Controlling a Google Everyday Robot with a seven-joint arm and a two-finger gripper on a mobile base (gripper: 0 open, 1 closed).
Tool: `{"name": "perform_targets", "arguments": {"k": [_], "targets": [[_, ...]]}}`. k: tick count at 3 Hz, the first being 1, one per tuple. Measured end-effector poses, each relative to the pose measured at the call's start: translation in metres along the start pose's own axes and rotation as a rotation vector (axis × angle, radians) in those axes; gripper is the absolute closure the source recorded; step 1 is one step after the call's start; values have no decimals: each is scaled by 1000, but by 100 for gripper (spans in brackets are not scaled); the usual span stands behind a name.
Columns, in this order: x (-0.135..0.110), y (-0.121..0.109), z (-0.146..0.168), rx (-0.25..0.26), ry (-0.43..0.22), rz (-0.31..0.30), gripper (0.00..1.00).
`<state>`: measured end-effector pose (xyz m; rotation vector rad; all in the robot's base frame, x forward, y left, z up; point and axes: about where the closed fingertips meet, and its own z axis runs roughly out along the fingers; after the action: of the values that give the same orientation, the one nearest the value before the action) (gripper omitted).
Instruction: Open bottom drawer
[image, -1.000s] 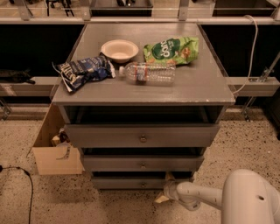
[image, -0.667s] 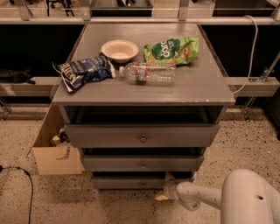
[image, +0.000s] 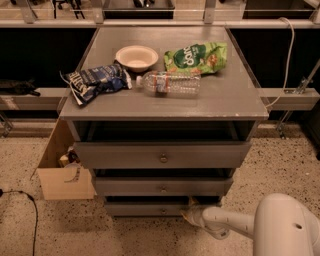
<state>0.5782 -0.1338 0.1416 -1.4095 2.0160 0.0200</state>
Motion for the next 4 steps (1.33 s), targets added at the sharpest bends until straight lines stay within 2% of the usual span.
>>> {"name": "perform_targets", "arguments": {"k": [1, 2, 3, 4], "targets": [[0, 0, 0, 0, 0, 0, 91], [0, 0, 0, 0, 0, 0, 100], [-3, -2, -4, 0, 0, 0, 100], [-5, -5, -24, -13, -15, -10, 100]]}}
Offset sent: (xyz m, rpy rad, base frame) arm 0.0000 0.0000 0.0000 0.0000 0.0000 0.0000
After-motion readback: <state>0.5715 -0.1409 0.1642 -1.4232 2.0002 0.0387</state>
